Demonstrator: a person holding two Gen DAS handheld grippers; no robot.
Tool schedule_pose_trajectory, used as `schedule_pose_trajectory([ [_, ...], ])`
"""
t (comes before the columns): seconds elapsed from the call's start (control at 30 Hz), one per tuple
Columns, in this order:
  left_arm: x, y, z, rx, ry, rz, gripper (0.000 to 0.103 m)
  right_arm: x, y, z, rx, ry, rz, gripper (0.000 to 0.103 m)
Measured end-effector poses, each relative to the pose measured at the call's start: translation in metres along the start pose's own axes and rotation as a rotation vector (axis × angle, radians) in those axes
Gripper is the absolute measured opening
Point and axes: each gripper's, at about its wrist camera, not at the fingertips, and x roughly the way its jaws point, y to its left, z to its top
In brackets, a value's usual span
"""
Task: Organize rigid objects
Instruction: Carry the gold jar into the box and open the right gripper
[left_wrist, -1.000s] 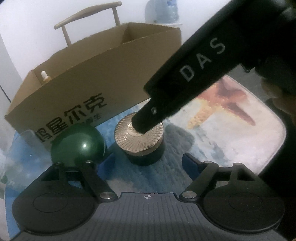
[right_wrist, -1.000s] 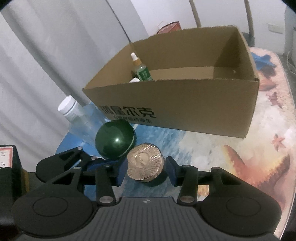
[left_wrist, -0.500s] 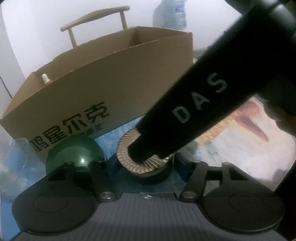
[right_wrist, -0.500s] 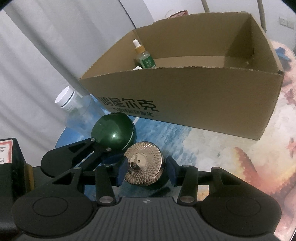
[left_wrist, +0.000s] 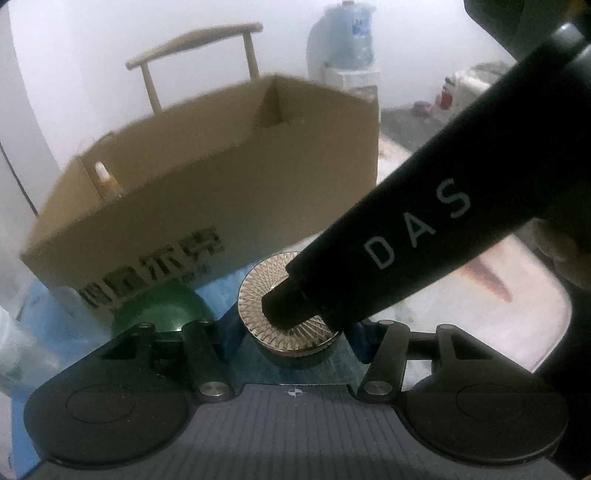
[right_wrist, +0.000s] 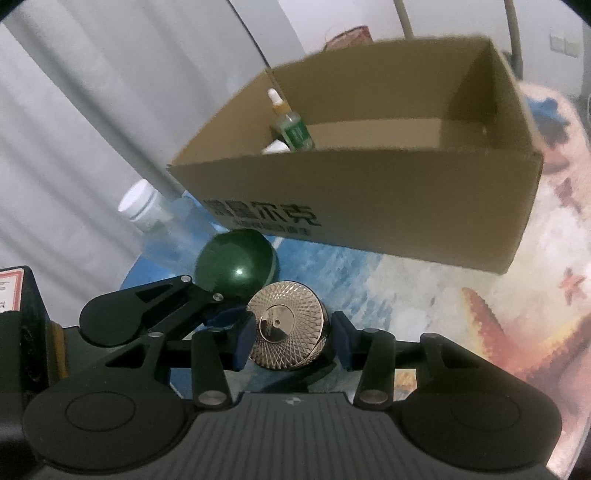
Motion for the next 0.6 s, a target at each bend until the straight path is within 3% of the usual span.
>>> schedule_pose_trajectory([
  [0.2,-0.053,0.004,0.028,0.004,-0.090,0.058,0.055,-0.042,0.033,0.016,-0.077,-0.075,-0.012,0.048],
  [0.37,-0.079,0.023,0.061,-0.005,-0.135,0.106,0.055,-0.069,0.055,0.052,-0.144,-0.146,0.004,0.048],
  [0.47,-0.074,0.035,0.088,-0.031,-0.101,0.109,0.055,-0.071,0.060,0.081,-0.169,-0.158,0.019,0.048],
  [0.6,-0.042,0.075,0.121,-0.132,0.012,0.060,0.055,-0.049,0.051,0.126,-0.151,-0.114,0.052,0.048],
])
